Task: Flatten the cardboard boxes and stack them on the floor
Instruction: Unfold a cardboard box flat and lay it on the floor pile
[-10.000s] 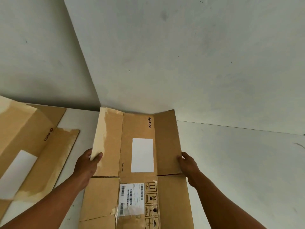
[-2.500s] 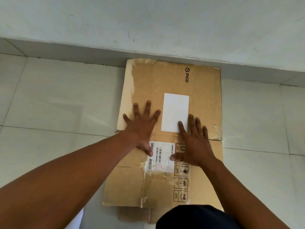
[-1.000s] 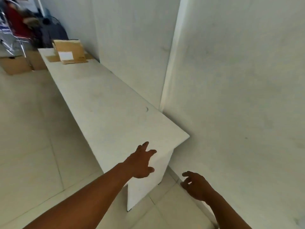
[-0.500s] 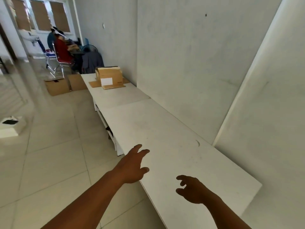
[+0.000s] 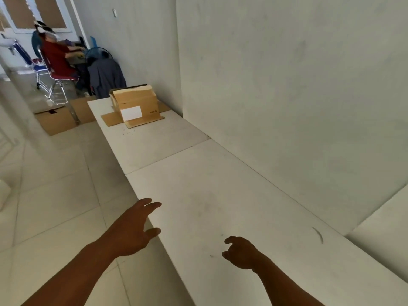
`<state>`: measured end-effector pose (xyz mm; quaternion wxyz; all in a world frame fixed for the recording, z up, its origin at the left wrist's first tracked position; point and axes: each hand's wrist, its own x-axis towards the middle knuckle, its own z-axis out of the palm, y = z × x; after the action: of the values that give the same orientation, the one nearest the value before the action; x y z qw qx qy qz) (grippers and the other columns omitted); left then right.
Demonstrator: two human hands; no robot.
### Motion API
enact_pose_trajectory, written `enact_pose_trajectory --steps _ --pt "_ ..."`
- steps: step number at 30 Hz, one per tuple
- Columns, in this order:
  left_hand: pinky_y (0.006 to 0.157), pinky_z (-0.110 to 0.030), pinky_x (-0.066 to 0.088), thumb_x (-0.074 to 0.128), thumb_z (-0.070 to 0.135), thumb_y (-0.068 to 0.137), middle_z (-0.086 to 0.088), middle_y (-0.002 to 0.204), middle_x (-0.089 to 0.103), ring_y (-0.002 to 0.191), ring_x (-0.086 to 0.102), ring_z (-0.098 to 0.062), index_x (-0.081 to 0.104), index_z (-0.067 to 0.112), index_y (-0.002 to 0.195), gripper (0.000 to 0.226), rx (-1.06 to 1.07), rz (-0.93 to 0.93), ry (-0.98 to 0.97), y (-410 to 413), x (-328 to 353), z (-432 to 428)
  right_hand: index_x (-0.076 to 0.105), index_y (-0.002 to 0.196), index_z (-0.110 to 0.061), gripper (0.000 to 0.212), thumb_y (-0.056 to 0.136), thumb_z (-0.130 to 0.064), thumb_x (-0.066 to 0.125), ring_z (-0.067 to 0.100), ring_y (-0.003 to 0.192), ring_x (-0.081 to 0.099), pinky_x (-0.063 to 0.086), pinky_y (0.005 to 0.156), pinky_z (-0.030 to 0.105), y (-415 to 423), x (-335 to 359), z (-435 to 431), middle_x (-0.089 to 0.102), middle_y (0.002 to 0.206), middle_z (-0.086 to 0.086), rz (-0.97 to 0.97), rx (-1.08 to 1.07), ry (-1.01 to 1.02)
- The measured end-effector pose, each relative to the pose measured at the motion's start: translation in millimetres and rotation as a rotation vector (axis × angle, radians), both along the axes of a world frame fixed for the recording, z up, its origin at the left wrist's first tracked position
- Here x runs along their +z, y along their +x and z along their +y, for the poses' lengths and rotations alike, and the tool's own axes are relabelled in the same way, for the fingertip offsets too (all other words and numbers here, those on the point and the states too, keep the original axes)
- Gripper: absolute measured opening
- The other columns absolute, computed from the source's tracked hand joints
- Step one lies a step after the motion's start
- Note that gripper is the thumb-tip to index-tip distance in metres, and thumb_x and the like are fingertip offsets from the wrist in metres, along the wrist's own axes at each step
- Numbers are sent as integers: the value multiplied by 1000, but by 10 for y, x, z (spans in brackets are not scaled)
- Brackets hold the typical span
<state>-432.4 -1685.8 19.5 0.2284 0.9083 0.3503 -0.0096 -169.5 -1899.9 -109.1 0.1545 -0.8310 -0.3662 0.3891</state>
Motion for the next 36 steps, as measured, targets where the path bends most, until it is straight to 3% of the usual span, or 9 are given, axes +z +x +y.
enact_pose_trajectory --steps 4,7,11,15,19,23,27,31,36 --pt "115 -27 24 60 48 92 12 160 21 143 27 -11 22 40 152 72 52 -48 16 92 -38 890 51 137 -19 47 93 -32 63 11 98 58 35 82 4 106 64 1023 57 97 -8 -59 16 32" --pt "114 -27 26 58 46 93 12 158 25 142 30 -11 21 37 153 71 102 -62 43 118 -100 1525 36 148 -22 57 96 -35 55 18 128 49 37 105 23 120 -52 1671 50 132 2 -177 57 22" --pt "112 -25 28 57 44 94 12 156 28 139 34 -10 24 34 153 68 133 -93 65 135 -159 2562 30 150 -26 60 95 -35 52 21 136 37 37 107 31 87 -251 2531 35 145 1 -248 105 -35" --pt "113 -26 28 56 45 95 12 157 27 141 33 -11 25 34 152 66 129 -87 49 112 -244 3726 36 147 -30 60 91 -41 54 16 133 41 37 107 26 12 -402 3438 38 139 -2 -236 41 -63" --pt "115 -28 27 55 47 95 10 158 26 143 29 -13 22 37 153 67 96 -55 -5 120 -223 4939 48 136 -35 54 84 -47 59 8 98 48 40 91 17 -106 -412 4408 40 111 -6 -215 -59 -77" --pt "117 -32 24 57 45 95 7 160 26 147 23 -15 21 37 153 69 50 -34 -28 359 -98 5941 49 133 -41 47 88 -46 61 5 100 48 35 85 14 -168 -373 5190 44 109 -8 -157 -58 -67" --pt "113 -31 30 58 43 95 9 156 31 144 30 -15 21 38 153 69 -27 -46 -27 660 11 6678 38 92 -88 50 78 -50 66 3 92 50 42 91 14 -54 -459 5862 51 97 -13 -99 -117 -61" --pt "111 -32 34 58 43 94 10 154 34 141 34 -14 22 37 152 69 -67 -32 3 969 -6 7610 52 131 -42 48 85 -51 62 -1 94 49 41 93 13 205 -506 6778 52 107 -15 -131 -155 -49" --pt "113 -37 36 62 43 92 9 157 31 142 34 -15 21 37 153 73 -107 17 -35 1408 -72 8757 45 141 -27 49 95 -39 57 10 118 54 38 100 18 607 -555 8182 55 131 -2 -115 -197 -21"
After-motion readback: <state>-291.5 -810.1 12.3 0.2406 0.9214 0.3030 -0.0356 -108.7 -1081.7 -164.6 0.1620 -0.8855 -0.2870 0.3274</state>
